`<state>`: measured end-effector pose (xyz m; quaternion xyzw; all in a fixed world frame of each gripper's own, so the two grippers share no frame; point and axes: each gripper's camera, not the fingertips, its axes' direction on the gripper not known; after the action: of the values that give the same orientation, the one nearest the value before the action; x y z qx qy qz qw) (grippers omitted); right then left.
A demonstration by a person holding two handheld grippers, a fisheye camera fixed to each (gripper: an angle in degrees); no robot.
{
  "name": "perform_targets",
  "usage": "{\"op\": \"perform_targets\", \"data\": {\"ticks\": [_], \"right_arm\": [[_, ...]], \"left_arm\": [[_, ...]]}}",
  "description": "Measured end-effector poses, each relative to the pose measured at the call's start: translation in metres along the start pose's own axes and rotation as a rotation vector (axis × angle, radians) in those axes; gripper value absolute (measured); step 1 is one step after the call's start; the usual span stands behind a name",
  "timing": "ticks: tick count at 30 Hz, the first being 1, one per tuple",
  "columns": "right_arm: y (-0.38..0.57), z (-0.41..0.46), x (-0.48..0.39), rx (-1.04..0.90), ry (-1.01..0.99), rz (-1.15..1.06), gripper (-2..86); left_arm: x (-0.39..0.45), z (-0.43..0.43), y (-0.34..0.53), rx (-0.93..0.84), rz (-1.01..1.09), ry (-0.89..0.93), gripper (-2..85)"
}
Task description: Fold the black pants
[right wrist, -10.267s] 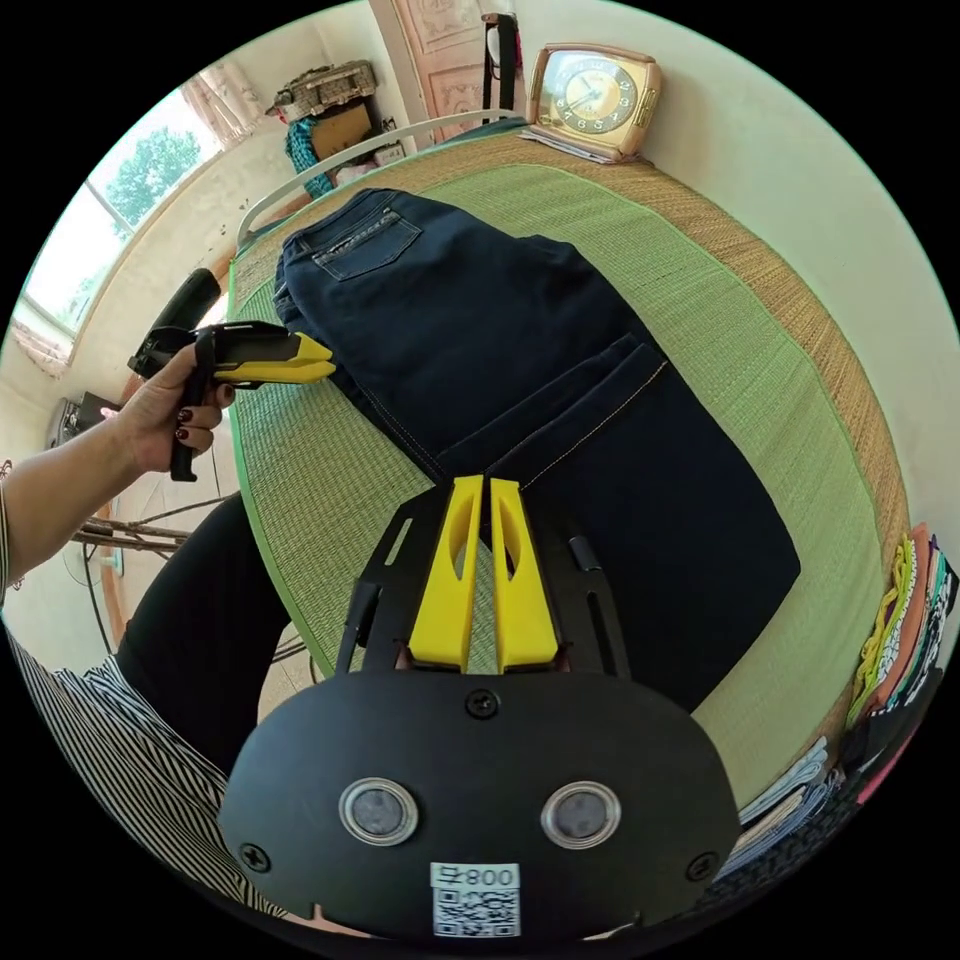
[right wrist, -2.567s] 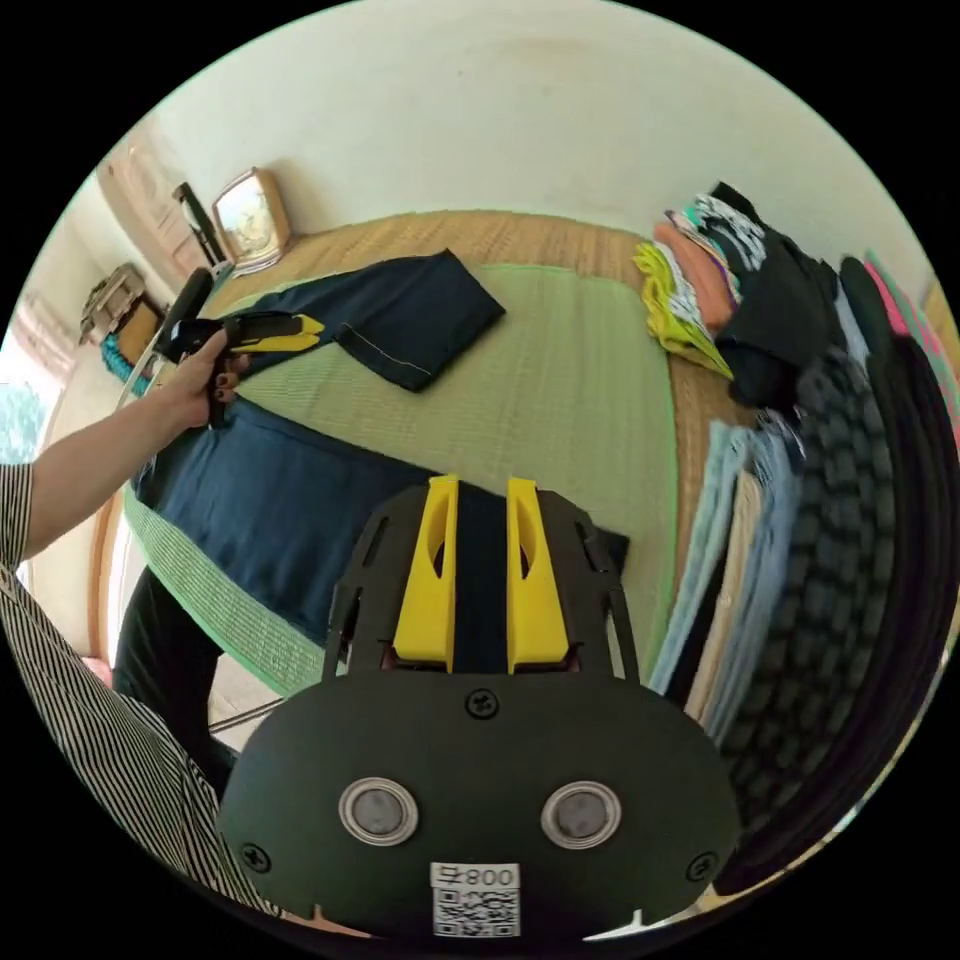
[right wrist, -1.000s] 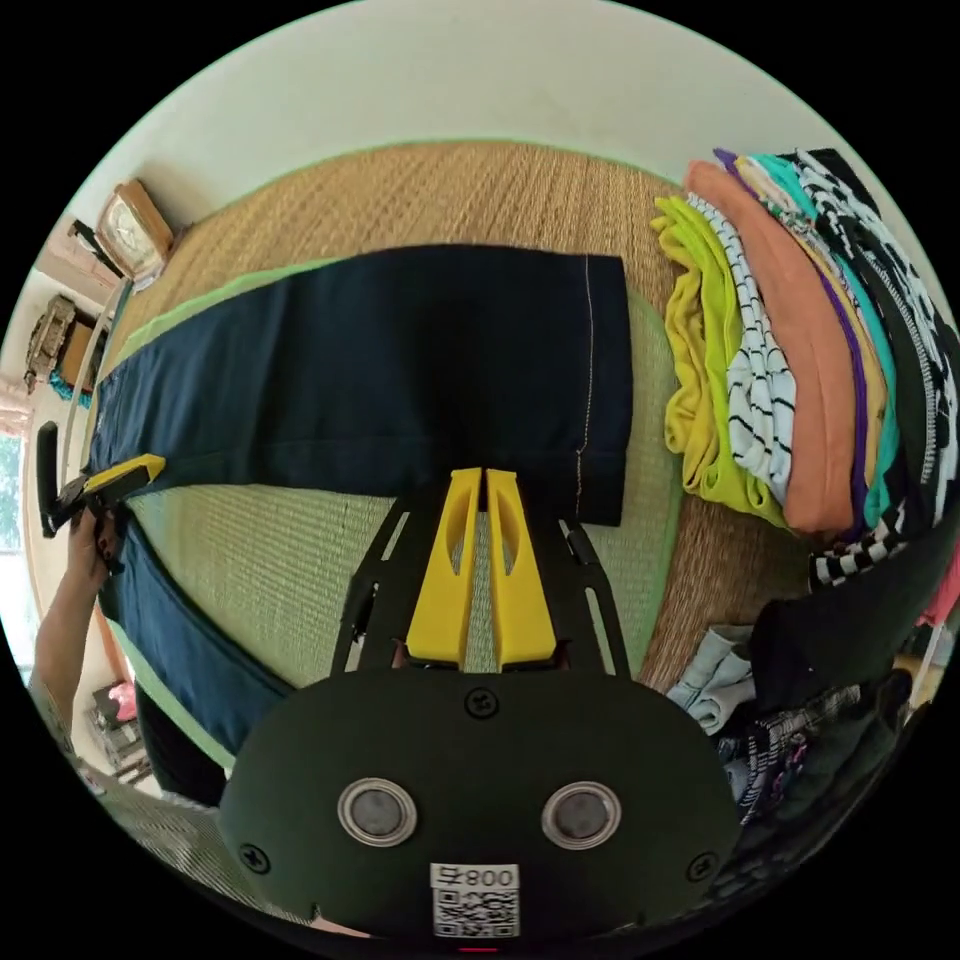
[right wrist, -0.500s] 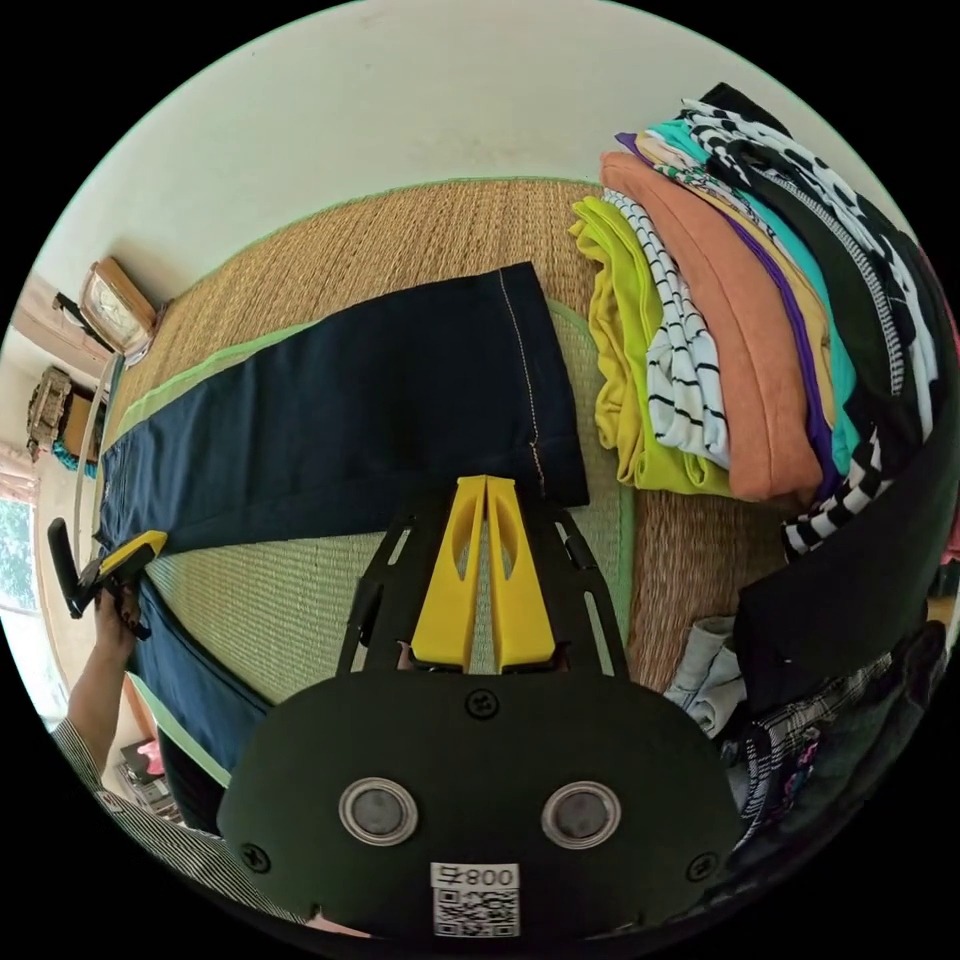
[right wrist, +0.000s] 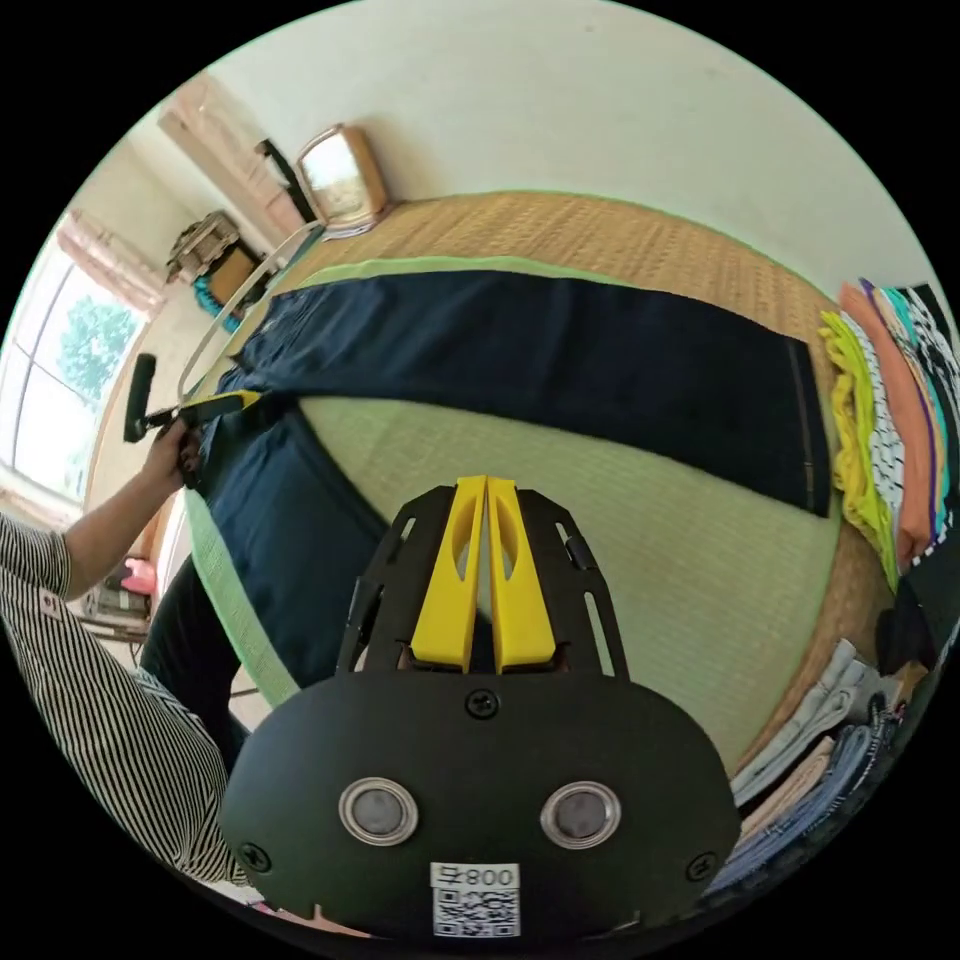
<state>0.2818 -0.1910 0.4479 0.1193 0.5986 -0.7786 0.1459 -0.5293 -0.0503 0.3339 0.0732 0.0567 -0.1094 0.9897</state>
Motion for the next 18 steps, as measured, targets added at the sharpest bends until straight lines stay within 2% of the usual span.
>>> {"op": "perform_targets", "data": {"ticks": [2, 4, 6, 11, 14, 18], "right_arm": [[0.003, 0.037, -0.054, -0.100, -0.044, -0.101, 0.1], [0.007, 0.063, -0.083, -0.195, 0.034, -0.150, 0.1], [0.010, 0.067, -0.099, -0.153, 0.109, -0.146, 0.1], [-0.006, 0.076, -0.112, -0.222, 0.066, -0.116, 0.1], [-0.018, 0.081, -0.134, -0.233, 0.081, -0.149, 0.1], [-0.029, 0.100, -0.167, -0.277, 0.056, -0.210, 0.1]], "left_arm": [[-0.029, 0.005, 0.013, -0.084, -0.066, 0.006, 0.2], [-0.051, -0.005, 0.031, -0.063, -0.066, 0.064, 0.2], [-0.061, -0.016, 0.042, -0.084, -0.061, 0.072, 0.2], [-0.084, -0.054, 0.089, -0.059, -0.018, 0.102, 0.1], [-0.106, -0.084, 0.126, -0.003, -0.038, 0.115, 0.2], [-0.161, -0.122, 0.173, 0.063, -0.138, 0.034, 0.3]]}}
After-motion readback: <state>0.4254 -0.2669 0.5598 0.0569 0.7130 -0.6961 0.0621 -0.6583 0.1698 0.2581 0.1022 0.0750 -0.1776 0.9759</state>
